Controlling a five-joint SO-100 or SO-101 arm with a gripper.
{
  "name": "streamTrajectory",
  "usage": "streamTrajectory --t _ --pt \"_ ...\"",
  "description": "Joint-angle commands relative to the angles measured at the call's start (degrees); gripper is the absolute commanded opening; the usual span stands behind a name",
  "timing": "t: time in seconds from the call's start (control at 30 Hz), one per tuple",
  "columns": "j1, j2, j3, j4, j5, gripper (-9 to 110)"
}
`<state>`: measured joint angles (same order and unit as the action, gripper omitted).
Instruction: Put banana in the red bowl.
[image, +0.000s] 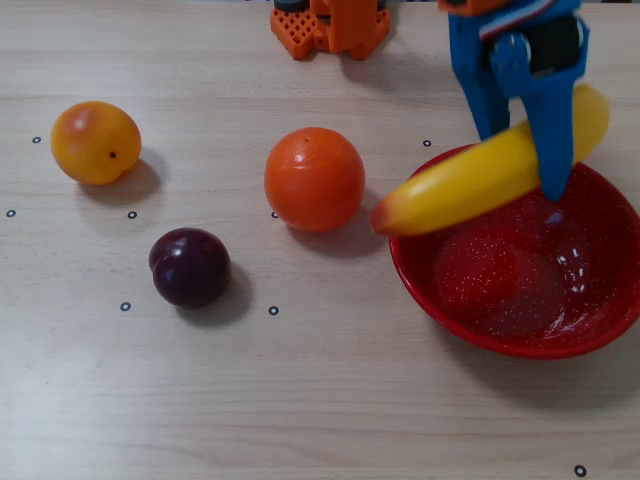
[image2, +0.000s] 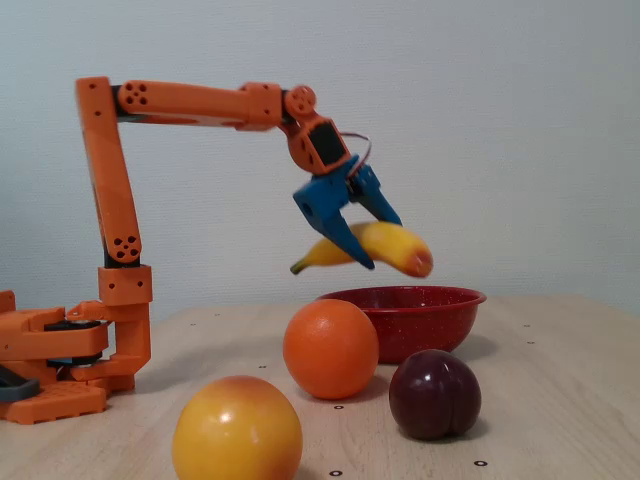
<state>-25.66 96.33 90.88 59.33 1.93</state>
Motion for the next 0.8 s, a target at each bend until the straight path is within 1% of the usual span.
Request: streamTrajectory --t 0.0,0.4,0.77 --pt "1.05 1.76 -7.82 -3.87 -1.93 0" --pt "1.41 -6.86 -12.92 -5.71 -3.34 0" --pt "2.11 -9.93 -13.89 -7.38 -5.71 0"
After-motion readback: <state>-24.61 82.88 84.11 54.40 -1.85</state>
